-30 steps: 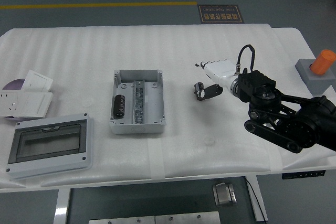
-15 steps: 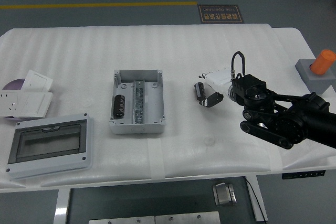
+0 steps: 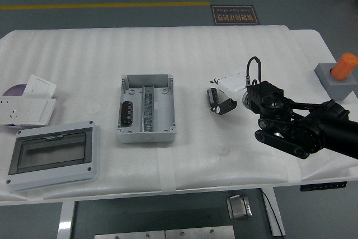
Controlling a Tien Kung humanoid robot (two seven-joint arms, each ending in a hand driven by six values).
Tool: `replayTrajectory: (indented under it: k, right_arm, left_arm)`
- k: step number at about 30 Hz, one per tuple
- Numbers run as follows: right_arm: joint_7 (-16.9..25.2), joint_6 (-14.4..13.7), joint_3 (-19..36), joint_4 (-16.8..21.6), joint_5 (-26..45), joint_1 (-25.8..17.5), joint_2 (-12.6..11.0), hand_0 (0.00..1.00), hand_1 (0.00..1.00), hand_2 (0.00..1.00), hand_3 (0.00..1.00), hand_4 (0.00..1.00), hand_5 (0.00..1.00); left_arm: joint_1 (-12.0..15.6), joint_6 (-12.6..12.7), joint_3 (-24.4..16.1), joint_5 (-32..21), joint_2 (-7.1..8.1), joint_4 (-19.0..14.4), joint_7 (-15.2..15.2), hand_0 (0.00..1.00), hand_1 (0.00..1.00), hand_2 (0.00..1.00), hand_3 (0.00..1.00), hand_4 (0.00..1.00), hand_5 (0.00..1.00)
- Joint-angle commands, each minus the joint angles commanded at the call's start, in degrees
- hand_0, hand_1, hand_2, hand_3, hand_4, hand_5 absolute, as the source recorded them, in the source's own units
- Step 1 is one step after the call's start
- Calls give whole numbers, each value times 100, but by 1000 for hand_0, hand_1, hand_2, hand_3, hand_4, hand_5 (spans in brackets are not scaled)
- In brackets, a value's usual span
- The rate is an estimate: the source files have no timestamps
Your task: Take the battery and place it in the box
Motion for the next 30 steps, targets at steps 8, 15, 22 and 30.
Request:
replayTrajectory:
  k: [8, 15, 22, 30]
  right_arm:
    - [46, -120, -66, -39, 23, -18, 13, 746, 740, 728, 813, 576, 422]
    - [74, -204, -138, -40, 34, -48, 21, 719, 713, 702, 758, 574, 425]
    - [101, -298, -100, 14, 19, -67, -27, 713, 689, 679, 731, 563, 423]
    - [76, -468, 512, 585, 56, -94, -254, 704, 687, 673, 727, 557, 420]
  left_arm:
    - [-4, 4, 8, -10, -7, 0, -6, 649, 656, 513, 554, 526, 349]
    - [-16, 9, 35, -36, -12, 0, -17, 649, 656, 513, 554, 527, 353]
    - [-15, 15, 10, -9, -18, 0, -17, 649, 656, 515, 555, 528, 360]
    - [-2, 15, -41, 37, -36, 0, -6, 649, 656, 515, 555, 529, 370]
